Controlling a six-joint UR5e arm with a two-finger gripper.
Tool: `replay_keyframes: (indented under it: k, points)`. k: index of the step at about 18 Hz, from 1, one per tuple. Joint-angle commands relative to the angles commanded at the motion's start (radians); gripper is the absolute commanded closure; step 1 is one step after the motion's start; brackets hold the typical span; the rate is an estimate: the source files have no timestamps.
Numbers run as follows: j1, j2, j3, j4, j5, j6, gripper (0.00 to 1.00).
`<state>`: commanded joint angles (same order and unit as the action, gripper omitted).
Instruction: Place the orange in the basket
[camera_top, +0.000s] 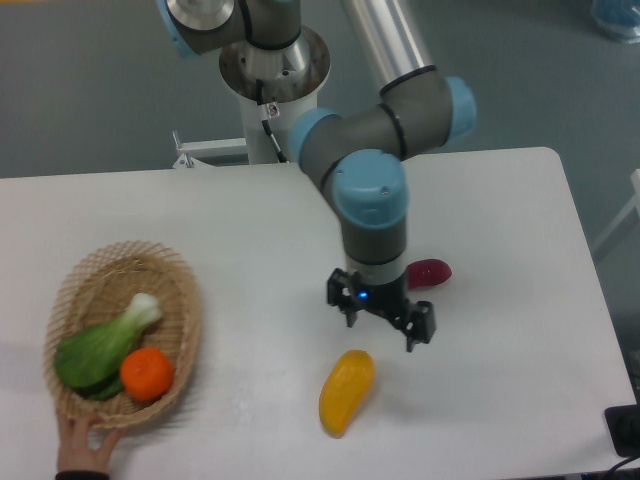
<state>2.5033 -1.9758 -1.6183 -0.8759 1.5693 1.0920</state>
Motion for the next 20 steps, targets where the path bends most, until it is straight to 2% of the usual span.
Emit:
replay_keyframes:
  k: [2,4,10,20]
  points:
    - [0.038,0.002,0.000,-0.014,-0.020,0.050,0.00]
    - [0.069,0.015,0.002,-0.053,-0.022,0.115,0.00]
    - [0.127,0.015,0.000,-0.054,-0.023,0.245,0.00]
    - [0.127,0.011,-0.015,-0.043,-0.018,0.255,0.00]
